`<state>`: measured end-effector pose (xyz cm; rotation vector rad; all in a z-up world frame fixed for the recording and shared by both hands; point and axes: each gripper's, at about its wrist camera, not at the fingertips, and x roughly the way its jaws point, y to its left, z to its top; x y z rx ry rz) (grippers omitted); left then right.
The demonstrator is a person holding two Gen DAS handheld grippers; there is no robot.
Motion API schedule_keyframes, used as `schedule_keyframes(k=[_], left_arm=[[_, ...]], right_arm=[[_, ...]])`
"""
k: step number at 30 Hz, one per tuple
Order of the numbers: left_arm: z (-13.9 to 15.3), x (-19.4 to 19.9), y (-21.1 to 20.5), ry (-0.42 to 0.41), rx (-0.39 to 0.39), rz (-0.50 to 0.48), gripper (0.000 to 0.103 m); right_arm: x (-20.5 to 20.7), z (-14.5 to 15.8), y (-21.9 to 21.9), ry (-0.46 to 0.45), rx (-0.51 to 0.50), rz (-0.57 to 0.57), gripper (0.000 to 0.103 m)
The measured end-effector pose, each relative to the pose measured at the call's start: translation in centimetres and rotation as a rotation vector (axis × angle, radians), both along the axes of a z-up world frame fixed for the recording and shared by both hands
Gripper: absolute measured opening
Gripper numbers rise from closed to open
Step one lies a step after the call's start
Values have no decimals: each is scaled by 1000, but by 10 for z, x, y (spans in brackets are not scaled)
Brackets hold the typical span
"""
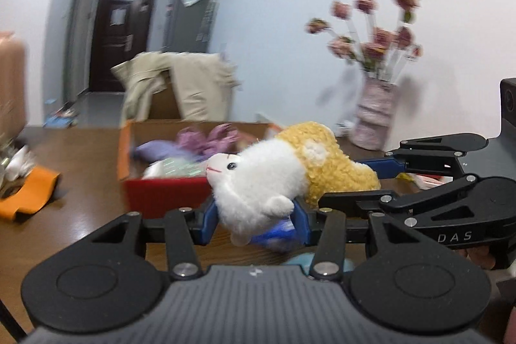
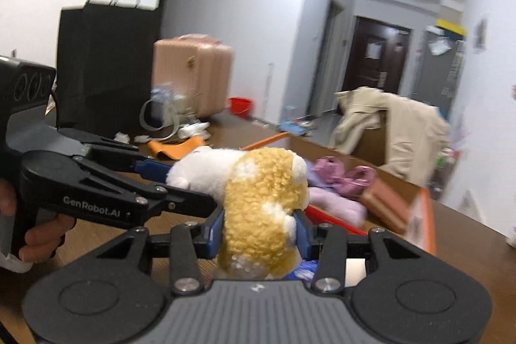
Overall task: Organize soft objects
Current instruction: 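Carry the plush sheep into the box and open both grippers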
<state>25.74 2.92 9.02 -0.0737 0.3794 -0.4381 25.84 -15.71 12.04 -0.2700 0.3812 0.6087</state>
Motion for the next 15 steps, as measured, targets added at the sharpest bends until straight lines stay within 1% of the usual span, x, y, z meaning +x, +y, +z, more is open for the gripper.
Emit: schedule_keyframes(k=[4,8,12,15], left_arm=[[17,6,-38,-20,18,-101,48],[23,26,-60,5,11,-149,48],[26,64,-73,42,18,-170,48],[26,98,-73,76,20,-163,48]], right_arm=[[-16,12,-43,-19,54,-88,44],[-12,15,-71,-25,95,-154,44],[16,14,-80,-11,102,-181,44],[52,16,-80,13,95,-186,44]])
